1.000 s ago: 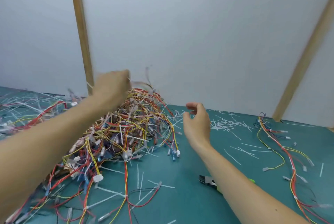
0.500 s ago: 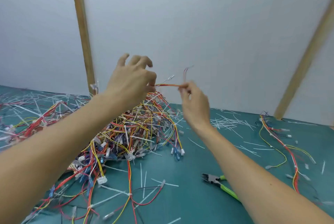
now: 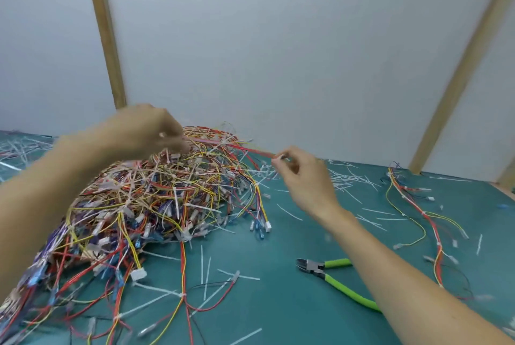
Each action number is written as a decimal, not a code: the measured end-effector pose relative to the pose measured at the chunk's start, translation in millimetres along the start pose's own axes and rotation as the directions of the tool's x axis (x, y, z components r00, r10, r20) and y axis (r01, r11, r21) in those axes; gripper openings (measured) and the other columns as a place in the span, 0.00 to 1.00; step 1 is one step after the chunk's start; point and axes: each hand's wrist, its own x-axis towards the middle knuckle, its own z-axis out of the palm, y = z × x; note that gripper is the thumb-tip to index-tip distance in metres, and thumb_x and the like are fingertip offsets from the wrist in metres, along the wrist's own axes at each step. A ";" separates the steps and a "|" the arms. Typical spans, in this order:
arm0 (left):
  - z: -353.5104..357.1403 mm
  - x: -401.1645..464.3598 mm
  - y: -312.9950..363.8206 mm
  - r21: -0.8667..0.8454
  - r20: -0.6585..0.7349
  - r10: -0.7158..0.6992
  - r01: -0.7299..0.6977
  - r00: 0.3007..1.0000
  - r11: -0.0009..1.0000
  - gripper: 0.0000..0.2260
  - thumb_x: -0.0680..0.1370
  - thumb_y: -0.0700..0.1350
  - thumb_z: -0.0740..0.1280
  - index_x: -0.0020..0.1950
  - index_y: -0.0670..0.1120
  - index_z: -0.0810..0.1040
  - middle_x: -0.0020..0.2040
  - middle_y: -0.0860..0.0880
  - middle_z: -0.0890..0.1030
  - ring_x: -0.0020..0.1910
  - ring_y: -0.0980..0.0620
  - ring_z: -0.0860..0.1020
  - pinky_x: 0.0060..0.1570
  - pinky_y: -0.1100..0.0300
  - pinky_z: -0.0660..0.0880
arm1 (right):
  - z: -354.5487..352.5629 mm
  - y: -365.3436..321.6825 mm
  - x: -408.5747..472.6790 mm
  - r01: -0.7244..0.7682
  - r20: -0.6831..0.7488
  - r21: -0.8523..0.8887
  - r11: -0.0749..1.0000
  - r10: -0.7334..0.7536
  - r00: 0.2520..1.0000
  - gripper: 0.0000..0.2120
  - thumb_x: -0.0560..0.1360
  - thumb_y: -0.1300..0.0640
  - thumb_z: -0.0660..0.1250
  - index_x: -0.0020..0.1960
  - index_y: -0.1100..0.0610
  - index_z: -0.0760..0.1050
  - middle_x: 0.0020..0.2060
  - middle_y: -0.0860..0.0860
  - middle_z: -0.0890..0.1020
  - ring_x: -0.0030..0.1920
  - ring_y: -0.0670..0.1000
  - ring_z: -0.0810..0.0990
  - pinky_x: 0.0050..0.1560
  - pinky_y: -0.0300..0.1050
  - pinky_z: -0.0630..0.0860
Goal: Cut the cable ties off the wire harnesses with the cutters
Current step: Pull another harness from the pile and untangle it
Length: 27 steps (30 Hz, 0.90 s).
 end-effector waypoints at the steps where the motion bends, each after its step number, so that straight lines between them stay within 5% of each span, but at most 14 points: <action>1: -6.4 -1.3 -2.0 0.014 -0.177 -0.020 0.022 0.984 1.000 0.24 0.74 0.69 0.57 0.42 0.52 0.83 0.39 0.52 0.84 0.38 0.49 0.80 0.47 0.51 0.78 | 9.3 -10.3 -6.0 0.007 0.096 0.045 0.999 -0.012 0.995 0.04 0.80 0.48 0.69 0.47 0.46 0.80 0.27 0.44 0.77 0.30 0.45 0.73 0.37 0.47 0.70; 3: -7.7 -3.8 2.0 0.066 -0.636 -0.003 0.058 0.772 0.996 0.22 0.83 0.61 0.57 0.43 0.47 0.80 0.41 0.45 0.82 0.41 0.40 0.78 0.49 0.46 0.75 | 25.1 -36.8 -12.0 0.052 0.180 0.267 0.962 -0.102 0.978 0.03 0.81 0.50 0.68 0.50 0.45 0.81 0.27 0.42 0.76 0.28 0.48 0.72 0.34 0.45 0.70; 4: -8.3 -5.9 10.8 0.087 -0.756 0.026 0.061 0.654 0.994 0.19 0.84 0.55 0.58 0.45 0.45 0.80 0.43 0.43 0.82 0.43 0.37 0.77 0.50 0.45 0.71 | 28.1 -50.4 -10.6 0.058 0.142 0.399 0.915 -0.124 0.982 0.04 0.82 0.52 0.67 0.50 0.46 0.80 0.26 0.41 0.76 0.27 0.47 0.70 0.31 0.44 0.68; 8: -12.8 -2.7 20.0 -0.062 -0.751 -0.100 0.081 0.653 0.995 0.15 0.84 0.51 0.60 0.52 0.44 0.83 0.52 0.43 0.81 0.51 0.36 0.78 0.49 0.43 0.72 | 18.5 -73.8 6.5 -0.003 -0.075 0.613 0.790 0.062 0.995 0.08 0.85 0.58 0.62 0.49 0.55 0.77 0.24 0.43 0.71 0.24 0.43 0.67 0.27 0.41 0.64; 10: -11.2 -2.3 24.7 -0.005 -0.809 0.029 -0.057 0.587 0.998 0.15 0.83 0.52 0.61 0.51 0.45 0.84 0.50 0.44 0.81 0.51 0.39 0.77 0.48 0.43 0.72 | 10.4 -66.0 7.8 0.055 -0.242 0.586 0.808 0.110 0.964 0.10 0.85 0.58 0.61 0.47 0.54 0.77 0.25 0.44 0.70 0.26 0.47 0.67 0.28 0.44 0.64; 12: 1.0 -0.4 41.1 0.176 -0.673 0.303 -0.252 0.674 0.952 0.16 0.82 0.54 0.62 0.50 0.46 0.85 0.48 0.47 0.82 0.48 0.42 0.79 0.49 0.47 0.71 | -0.8 -50.9 11.3 0.016 -0.366 0.590 0.807 0.250 0.896 0.09 0.85 0.57 0.60 0.46 0.53 0.75 0.28 0.47 0.73 0.29 0.50 0.71 0.29 0.44 0.67; 14: 12.6 6.7 42.2 0.069 -0.516 0.233 -0.231 0.824 0.970 0.14 0.82 0.56 0.64 0.51 0.49 0.86 0.52 0.49 0.81 0.50 0.44 0.79 0.50 0.50 0.70 | -13.2 -28.9 17.3 -0.196 -0.306 0.531 0.824 0.402 0.863 0.05 0.82 0.58 0.63 0.49 0.53 0.77 0.35 0.47 0.79 0.36 0.50 0.76 0.34 0.41 0.73; 16: 23.1 14.7 32.8 0.040 -0.251 0.144 -0.138 0.957 0.990 0.14 0.80 0.58 0.66 0.50 0.51 0.86 0.51 0.49 0.82 0.49 0.46 0.79 0.49 0.51 0.75 | -22.8 -7.8 17.3 -0.431 -0.187 0.400 0.809 0.532 0.826 0.10 0.79 0.61 0.64 0.59 0.53 0.78 0.53 0.50 0.83 0.47 0.52 0.79 0.45 0.39 0.76; 17: 30.8 14.9 31.1 0.079 -0.041 0.152 -0.148 0.988 0.986 0.15 0.80 0.60 0.65 0.47 0.50 0.85 0.47 0.49 0.82 0.45 0.46 0.80 0.48 0.51 0.77 | -24.5 -3.3 13.9 -0.451 -0.222 0.286 0.846 0.516 0.827 0.17 0.78 0.62 0.64 0.65 0.52 0.75 0.62 0.51 0.80 0.56 0.52 0.78 0.54 0.43 0.75; 19: 49.6 14.4 37.0 0.168 0.195 0.186 -0.220 0.963 0.961 0.19 0.80 0.61 0.65 0.42 0.46 0.81 0.41 0.49 0.82 0.41 0.47 0.80 0.45 0.51 0.78 | -17.4 -12.4 2.4 -0.216 -0.300 0.041 0.976 0.218 0.929 0.27 0.75 0.63 0.65 0.73 0.52 0.68 0.70 0.50 0.73 0.68 0.51 0.72 0.68 0.46 0.67; 21: 60.9 15.2 46.8 0.198 0.192 0.257 -0.294 0.947 0.935 0.19 0.80 0.60 0.65 0.44 0.46 0.81 0.42 0.49 0.83 0.42 0.46 0.80 0.45 0.52 0.78 | 3.8 -35.3 -3.4 0.032 0.010 -0.003 0.999 -0.032 0.999 0.32 0.74 0.61 0.67 0.76 0.49 0.65 0.70 0.49 0.75 0.69 0.51 0.73 0.70 0.49 0.69; 23: 59.6 17.3 48.6 0.165 0.159 0.290 -0.315 0.944 0.935 0.15 0.80 0.58 0.67 0.46 0.47 0.83 0.44 0.48 0.83 0.44 0.45 0.80 0.45 0.52 0.76 | 33.5 -55.2 -7.0 0.065 0.350 -0.048 0.997 -0.044 0.936 0.33 0.75 0.56 0.67 0.77 0.46 0.62 0.66 0.52 0.79 0.63 0.55 0.78 0.59 0.51 0.74; 27: 45.3 -2.6 26.5 0.051 0.057 0.319 -0.322 0.946 0.945 0.09 0.78 0.53 0.70 0.56 0.52 0.83 0.51 0.55 0.81 0.49 0.54 0.78 0.51 0.53 0.77 | 68.5 -72.0 -12.0 0.148 0.357 -0.111 0.983 -0.100 0.929 0.16 0.82 0.46 0.62 0.69 0.45 0.70 0.51 0.51 0.86 0.54 0.59 0.81 0.49 0.54 0.75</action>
